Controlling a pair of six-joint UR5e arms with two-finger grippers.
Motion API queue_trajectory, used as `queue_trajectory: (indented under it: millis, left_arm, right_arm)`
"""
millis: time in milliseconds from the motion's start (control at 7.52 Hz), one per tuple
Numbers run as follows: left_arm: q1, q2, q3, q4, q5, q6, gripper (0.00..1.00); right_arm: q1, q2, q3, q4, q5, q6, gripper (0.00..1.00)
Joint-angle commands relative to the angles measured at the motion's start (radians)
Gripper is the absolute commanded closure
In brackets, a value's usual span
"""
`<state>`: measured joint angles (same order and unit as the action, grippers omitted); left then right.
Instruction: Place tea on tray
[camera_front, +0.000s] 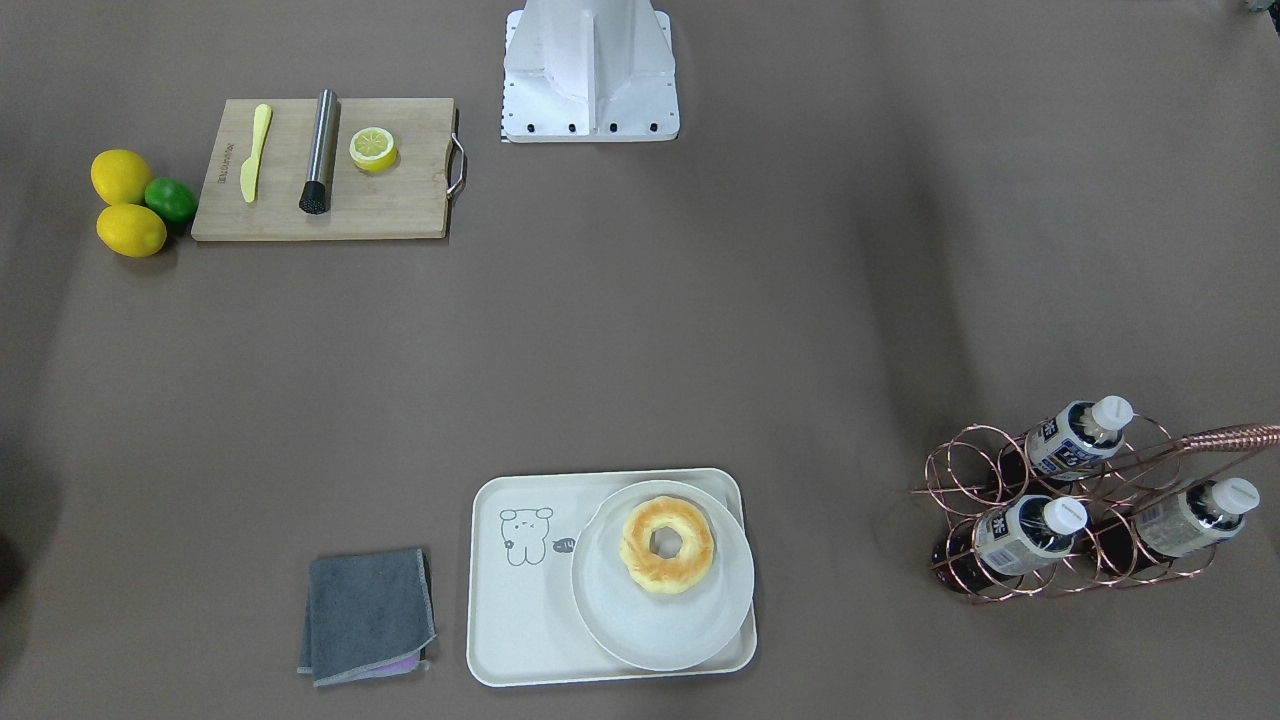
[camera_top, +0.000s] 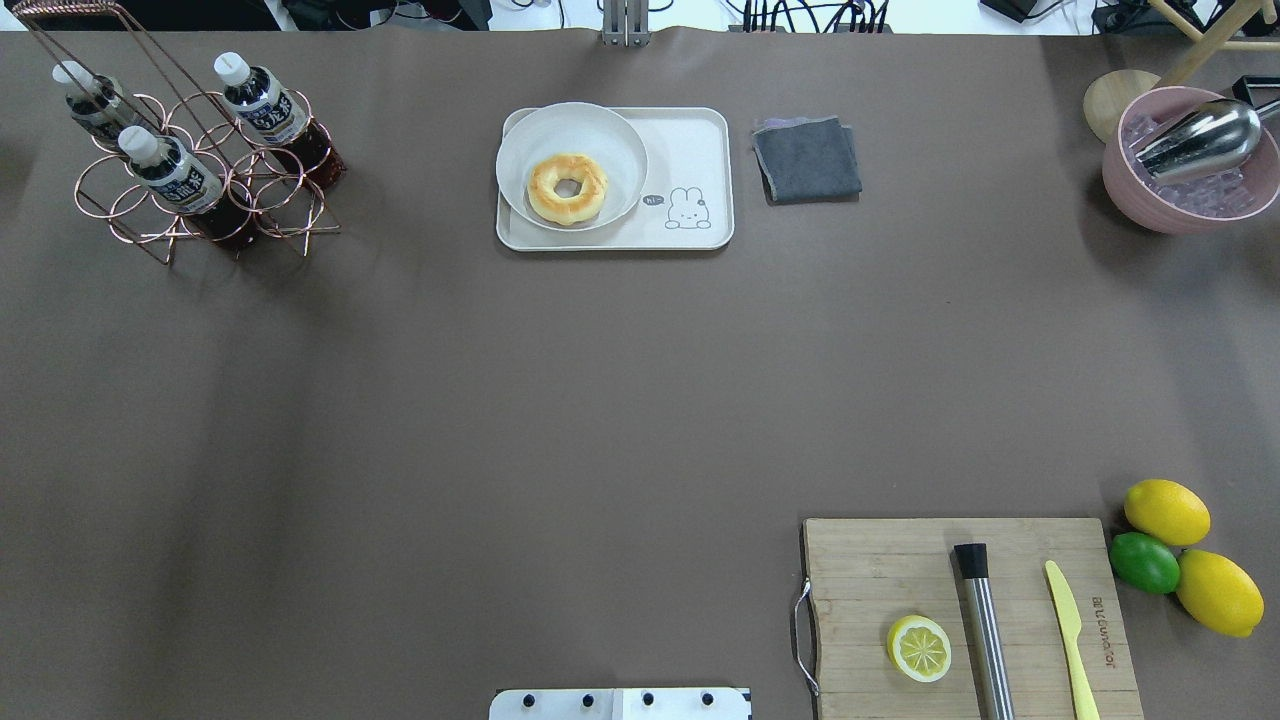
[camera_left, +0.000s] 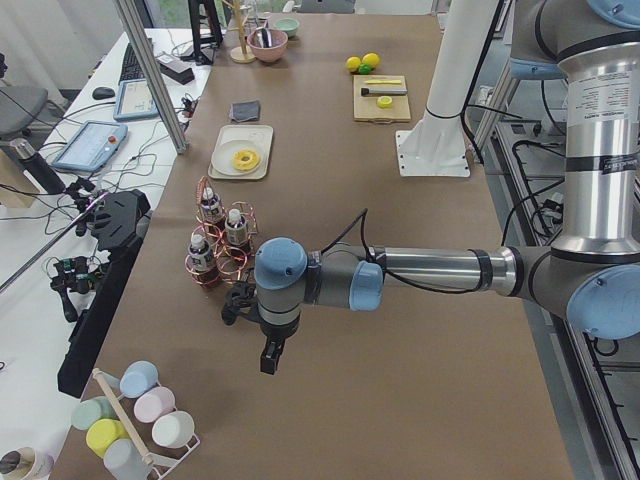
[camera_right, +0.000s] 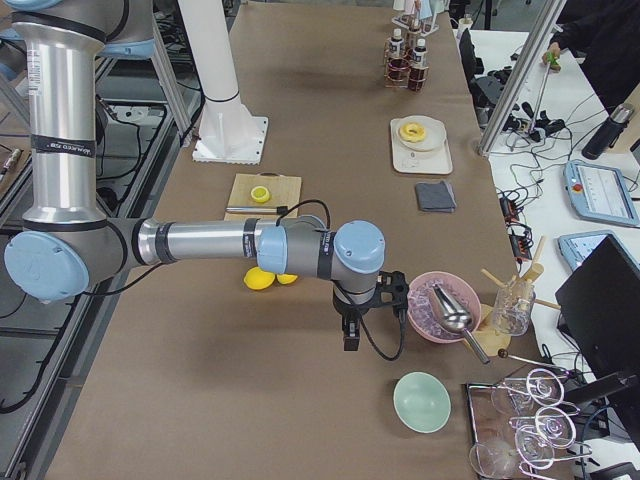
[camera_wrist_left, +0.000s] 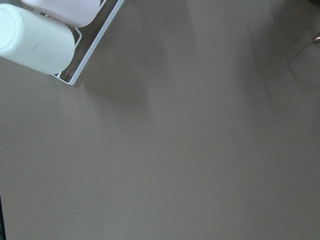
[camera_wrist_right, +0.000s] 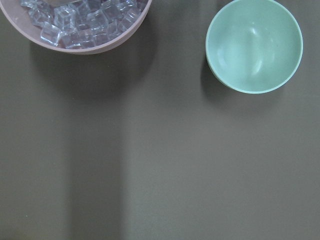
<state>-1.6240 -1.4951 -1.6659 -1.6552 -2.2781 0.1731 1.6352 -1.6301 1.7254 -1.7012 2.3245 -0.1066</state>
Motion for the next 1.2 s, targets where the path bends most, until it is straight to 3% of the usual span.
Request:
queue_trajectory:
  millis: [0,1064]
  left_arm:
    - [0.003,0.001,0.000,0.000,-0.004,0.000,0.02]
    - [0.013,0.001,0.000,0.000,-0.008,-0.003,0.02]
  right_arm:
    - [0.000,-0.002,0.002,0.000,0.003,-0.004,0.00]
    - [0.000,-0.002,0.000,0.000,0.001,-0.005,0.00]
